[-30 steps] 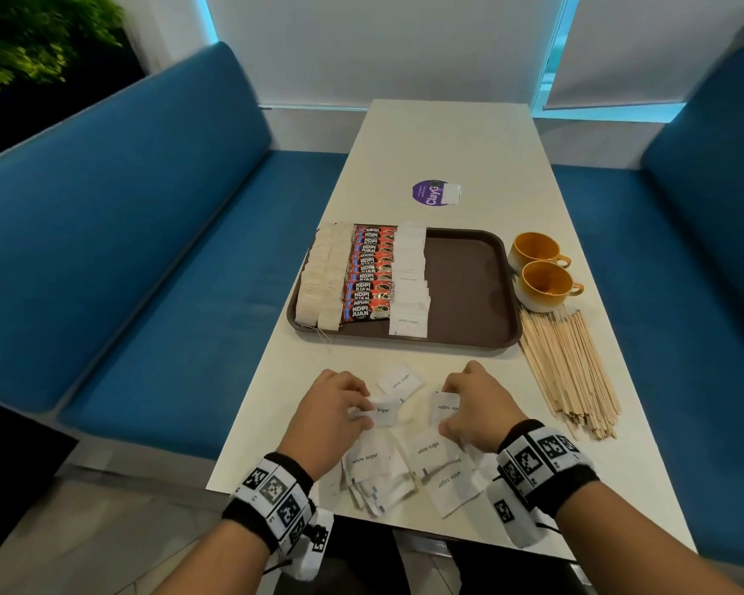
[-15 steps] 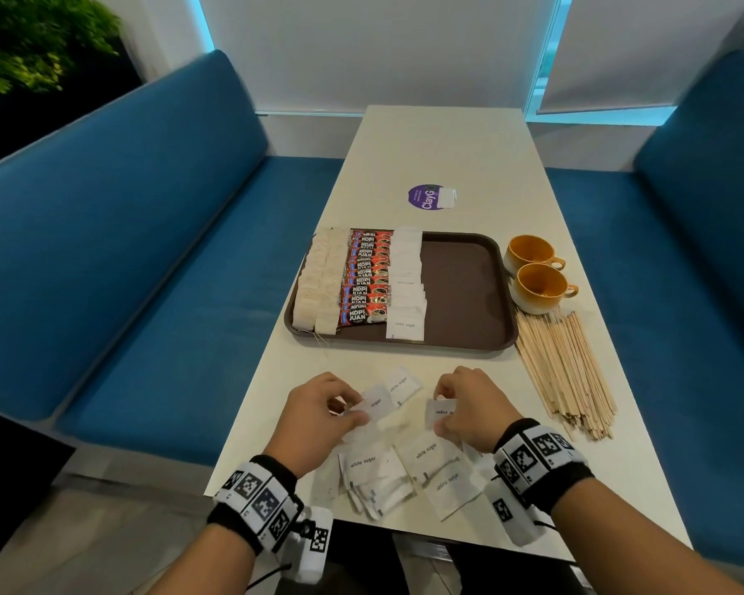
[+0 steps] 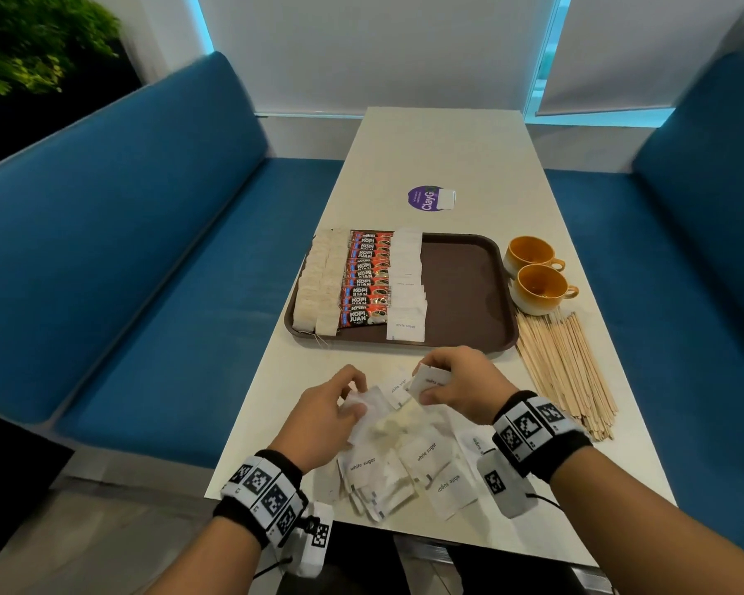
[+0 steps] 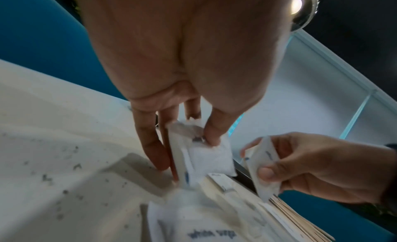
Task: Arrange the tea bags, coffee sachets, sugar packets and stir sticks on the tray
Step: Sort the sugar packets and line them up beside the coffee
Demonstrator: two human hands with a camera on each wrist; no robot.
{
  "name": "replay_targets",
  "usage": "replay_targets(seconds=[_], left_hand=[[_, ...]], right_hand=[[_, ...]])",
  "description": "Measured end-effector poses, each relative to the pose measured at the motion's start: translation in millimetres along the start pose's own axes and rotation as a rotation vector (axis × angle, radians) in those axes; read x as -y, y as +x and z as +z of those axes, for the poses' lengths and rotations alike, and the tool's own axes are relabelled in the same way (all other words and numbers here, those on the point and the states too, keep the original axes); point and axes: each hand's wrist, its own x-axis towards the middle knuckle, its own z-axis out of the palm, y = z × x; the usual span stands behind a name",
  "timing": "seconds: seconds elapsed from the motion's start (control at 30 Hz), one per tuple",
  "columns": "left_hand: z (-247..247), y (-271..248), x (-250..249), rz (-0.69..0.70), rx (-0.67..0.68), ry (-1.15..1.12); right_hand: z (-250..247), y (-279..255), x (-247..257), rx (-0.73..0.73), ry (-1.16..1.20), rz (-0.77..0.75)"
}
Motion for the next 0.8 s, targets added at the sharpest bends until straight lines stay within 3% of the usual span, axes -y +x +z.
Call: replay_targets(seconds=[0.23, 0.43, 0.6, 0.73, 0.8], left_hand=[[-0.3, -1.7, 0.4, -0.024, 0.025, 0.016], [-4.4, -2.9, 7.6, -0.086, -0.024, 0.051], [-5.9, -7.1, 7.3, -0.14, -0.072, -0.148], [-7.0, -15.2, -3.0, -0.177, -0.098, -0.617], [-7.8, -20.5, -9.5, -0.165, -0.092, -0.738]], right_hand=[[20.7, 35.6, 22.6, 0.19, -0.372, -0.052], [23.8, 43.3, 25.6, 0.2, -0.527, -0.004], [21.7, 37.2, 20.1, 0.179, -0.481, 0.001], [22.5, 31.6, 15.9, 0.158, -0.371, -0.009], [21.0, 27.3, 13.7, 0.137, -0.28, 0.005]])
